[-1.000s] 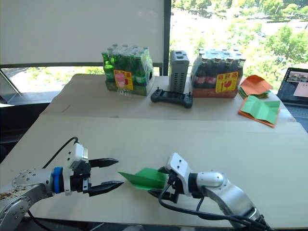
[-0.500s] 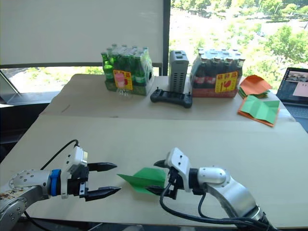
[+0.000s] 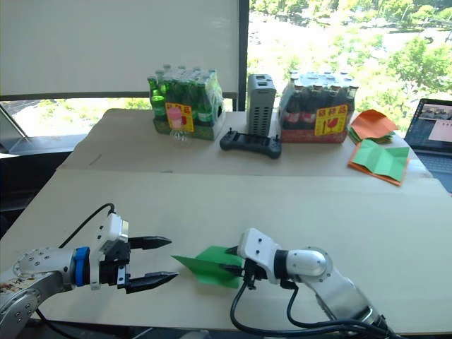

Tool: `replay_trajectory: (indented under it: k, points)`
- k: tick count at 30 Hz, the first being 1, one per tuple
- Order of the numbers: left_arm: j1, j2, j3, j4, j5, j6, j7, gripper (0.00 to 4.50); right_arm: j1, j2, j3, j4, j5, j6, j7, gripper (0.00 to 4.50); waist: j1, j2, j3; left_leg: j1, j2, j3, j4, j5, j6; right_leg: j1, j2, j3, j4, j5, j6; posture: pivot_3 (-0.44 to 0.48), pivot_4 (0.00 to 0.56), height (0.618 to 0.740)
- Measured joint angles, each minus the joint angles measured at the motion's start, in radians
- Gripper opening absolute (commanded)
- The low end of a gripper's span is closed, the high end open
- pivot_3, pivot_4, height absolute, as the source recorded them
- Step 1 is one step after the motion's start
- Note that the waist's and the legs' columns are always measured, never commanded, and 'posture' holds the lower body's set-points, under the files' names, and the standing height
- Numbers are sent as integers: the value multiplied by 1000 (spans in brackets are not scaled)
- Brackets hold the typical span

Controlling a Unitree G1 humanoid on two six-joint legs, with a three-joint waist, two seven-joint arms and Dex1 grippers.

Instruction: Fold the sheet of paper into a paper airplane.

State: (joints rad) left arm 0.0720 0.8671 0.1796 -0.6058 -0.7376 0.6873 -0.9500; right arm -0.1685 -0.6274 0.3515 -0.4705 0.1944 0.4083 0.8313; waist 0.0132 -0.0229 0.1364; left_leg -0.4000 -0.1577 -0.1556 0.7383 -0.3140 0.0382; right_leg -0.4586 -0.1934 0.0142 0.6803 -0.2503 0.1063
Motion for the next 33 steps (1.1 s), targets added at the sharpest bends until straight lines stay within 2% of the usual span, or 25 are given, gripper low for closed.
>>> replay_trajectory:
  k: [1, 2, 15, 23, 27, 33]
  points:
    - [0, 0, 0, 0, 0, 0, 0, 4500, 2, 0, 3, 2, -6, -5, 2, 213, 0, 0, 0, 0, 0, 0, 0, 0, 0, 0, 0, 0, 0, 0, 0, 0, 150, 675]
    - [0, -1, 0, 0, 0, 0, 1, 4500, 5, 0, 9, 4, -15, -7, 5, 18, 0, 0, 0, 0, 0, 0, 0, 0, 0, 0, 0, 0, 0, 0, 0, 0, 150, 675]
    - [-3, -14, 0, 0, -2, 0, 17, 4500, 21, 19, 0, 7, -9, -9, 8, 18, 0, 0, 0, 0, 0, 0, 0, 0, 0, 0, 0, 0, 0, 0, 0, 0, 150, 675]
    - [-85, -67, -20, -1, -10, -5, 39, 4500, -23, 55, -294, 36, 123, 157, -120, 18, 7, 0, 0, 0, 0, 0, 1, 0, 0, 0, 0, 0, 0, 0, 0, 0, 150, 675]
    - [-141, -107, -51, 2, 0, -27, 67, 4500, -71, 53, -444, 133, 106, 211, -251, 18, 11, 0, 0, 0, 0, 0, 1, 0, 0, 0, 0, 0, 1, 0, 0, 0, 150, 675]
    - [-186, -155, -81, 6, 12, -31, 113, 4500, -120, 63, -565, 260, 26, 269, -459, 18, 5, 0, 0, -1, 0, 1, 1, 0, 0, -1, 0, 1, 1, 0, 0, 0, 150, 675]
